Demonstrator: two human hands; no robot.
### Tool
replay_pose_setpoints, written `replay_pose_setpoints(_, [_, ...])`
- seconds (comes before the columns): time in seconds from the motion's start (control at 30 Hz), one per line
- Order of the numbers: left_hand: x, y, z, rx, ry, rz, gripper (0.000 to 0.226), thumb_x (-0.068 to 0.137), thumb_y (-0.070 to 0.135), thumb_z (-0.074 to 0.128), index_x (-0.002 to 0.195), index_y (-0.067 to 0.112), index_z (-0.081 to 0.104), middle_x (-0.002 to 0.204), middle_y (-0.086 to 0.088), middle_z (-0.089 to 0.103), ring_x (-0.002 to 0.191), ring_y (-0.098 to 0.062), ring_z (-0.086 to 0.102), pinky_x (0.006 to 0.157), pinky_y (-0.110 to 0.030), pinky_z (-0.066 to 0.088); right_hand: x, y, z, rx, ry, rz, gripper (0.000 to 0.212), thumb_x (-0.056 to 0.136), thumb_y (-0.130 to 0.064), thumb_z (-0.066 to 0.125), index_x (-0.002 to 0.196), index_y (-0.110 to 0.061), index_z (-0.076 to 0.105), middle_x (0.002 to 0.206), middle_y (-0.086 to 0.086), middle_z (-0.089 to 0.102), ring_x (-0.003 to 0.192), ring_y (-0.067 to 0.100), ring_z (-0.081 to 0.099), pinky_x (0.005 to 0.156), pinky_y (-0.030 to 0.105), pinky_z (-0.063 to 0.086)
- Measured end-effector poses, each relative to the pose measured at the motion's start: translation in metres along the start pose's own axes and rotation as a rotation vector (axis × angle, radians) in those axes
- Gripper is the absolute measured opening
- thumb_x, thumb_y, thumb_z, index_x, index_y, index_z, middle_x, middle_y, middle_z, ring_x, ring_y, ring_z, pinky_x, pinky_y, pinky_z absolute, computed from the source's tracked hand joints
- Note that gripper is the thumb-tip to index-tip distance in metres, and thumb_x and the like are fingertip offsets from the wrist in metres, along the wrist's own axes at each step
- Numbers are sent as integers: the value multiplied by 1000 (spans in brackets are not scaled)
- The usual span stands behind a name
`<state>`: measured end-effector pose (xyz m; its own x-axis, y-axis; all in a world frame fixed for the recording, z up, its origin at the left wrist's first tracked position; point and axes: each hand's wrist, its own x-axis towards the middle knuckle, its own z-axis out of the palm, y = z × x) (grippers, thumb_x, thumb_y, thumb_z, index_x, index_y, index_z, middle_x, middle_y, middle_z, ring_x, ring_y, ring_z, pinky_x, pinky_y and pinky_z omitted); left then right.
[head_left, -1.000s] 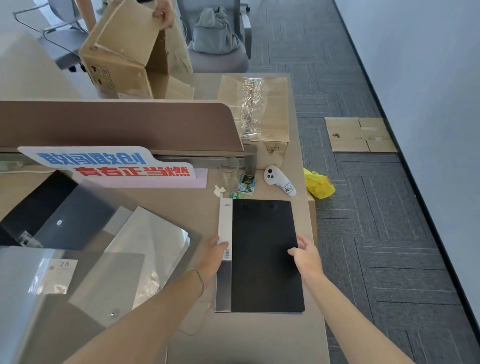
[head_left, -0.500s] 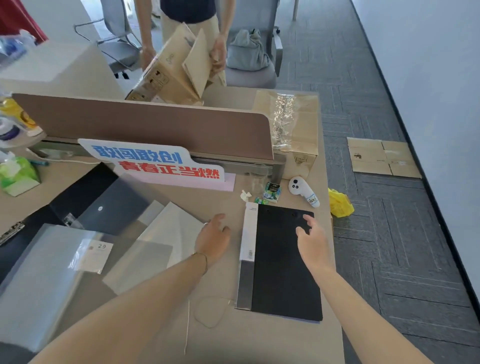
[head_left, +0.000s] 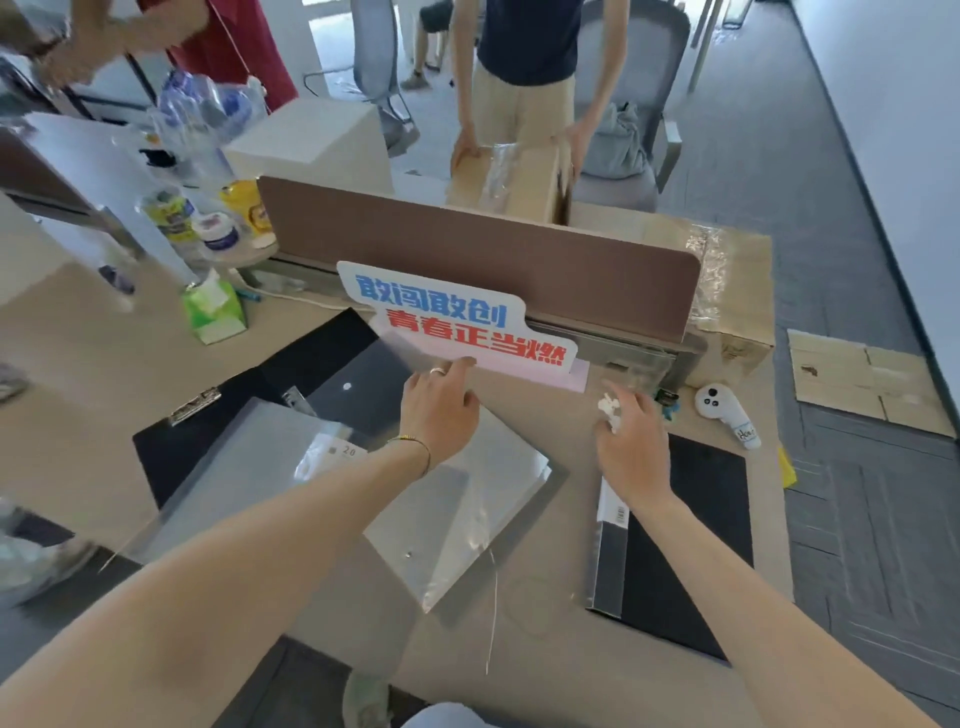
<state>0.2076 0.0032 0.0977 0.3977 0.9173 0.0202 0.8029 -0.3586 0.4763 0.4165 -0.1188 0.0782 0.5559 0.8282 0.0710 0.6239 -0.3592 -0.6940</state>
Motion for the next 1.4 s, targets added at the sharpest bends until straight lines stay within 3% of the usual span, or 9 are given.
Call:
replay_pose_setpoints(0.13, [-13, -44, -36, -30, 44, -49, 38, 101, 24, 49, 139, 25, 51, 143, 1, 60, 121, -27, 59, 115, -48, 39, -10, -48, 36, -18, -56, -53, 49, 91, -17, 59, 139, -22, 51, 135, 7, 56, 122, 28, 53, 102, 49, 49])
replay_pose_setpoints(0.37, [-35, -152, -76, 4, 38, -232, 49, 98, 21, 44, 147, 24, 47, 141, -8, 58, 125, -32, 56, 113, -47, 37, -31, -119, 117, 54, -164, -116, 53, 91, -23, 65, 140, -32, 46, 145, -8, 51, 133, 19, 49, 112, 47, 45])
replay_pose_setpoints(0.6, [-65, -236, -83, -44, -6, -400, 50, 98, 16, 46, 147, 23, 44, 137, -9, 58, 120, -31, 56, 106, -46, 45, -47, -153, 180, -39, -331, -90, 51, 95, -15, 59, 144, -23, 48, 147, 2, 49, 136, 23, 45, 111, 36, 39])
replay_pose_setpoints(0.77, [-81, -285, -59, -55, -94, -479, 53, 98, 18, 47, 150, 24, 40, 145, -9, 52, 124, -30, 55, 101, -45, 49, -60, -153, 222, -94, -487, 27, 60, 94, -9, 51, 151, -24, 38, 149, 5, 50, 135, 28, 48, 109, 42, 43])
replay_pose_setpoints(0.83, [-86, -299, -43, -33, -182, -519, 58, 98, 27, 50, 153, 25, 33, 157, -11, 38, 140, -33, 43, 102, -45, 48, -70, -150, 241, -153, -625, 82, 67, 91, -9, 46, 154, -25, 31, 147, 9, 53, 128, 32, 54, 103, 43, 47])
replay_pose_setpoints(0.9, [-90, -309, -26, 2, -300, -553, 72, 95, 41, 55, 157, 27, 22, 169, -14, 13, 156, -35, 10, 110, -51, 42, -83, -148, 259, -190, -745, 127, 72, 89, -11, 44, 157, -26, 24, 142, 12, 57, 122, 35, 57, 99, 43, 48])
replay_pose_setpoints(1.0, [-95, -319, -1, 15, -444, -568, 93, 85, 62, 59, 157, 29, 9, 169, -11, -4, 157, -35, -10, 115, -56, 36, -103, -144, 283, -197, -840, 191, 76, 91, -15, 49, 159, -21, 17, 151, 14, 47, 134, 36, 47, 106, 40, 42])
replay_pose_setpoints(1.2, [-94, -321, 25, 119, -512, -576, 115, 70, 70, 66, 156, 29, 0, 168, -21, -5, 155, -43, -1, 117, -57, 30, -126, -137, 316, -375, -912, 151, 83, 89, -23, 52, 160, -21, 8, 164, 23, 11, 151, 41, 14, 121, 46, 23])
replay_pose_setpoints(1.4, [-92, -328, 35, 192, -448, -506, 99, 76, 58, 70, 150, 29, 10, 160, -27, 19, 149, -47, 21, 105, -53, 47, -120, -145, 325, -381, -903, 164, 86, 86, -20, 47, 160, -23, 3, 163, 21, 15, 149, 41, 17, 119, 50, 24])
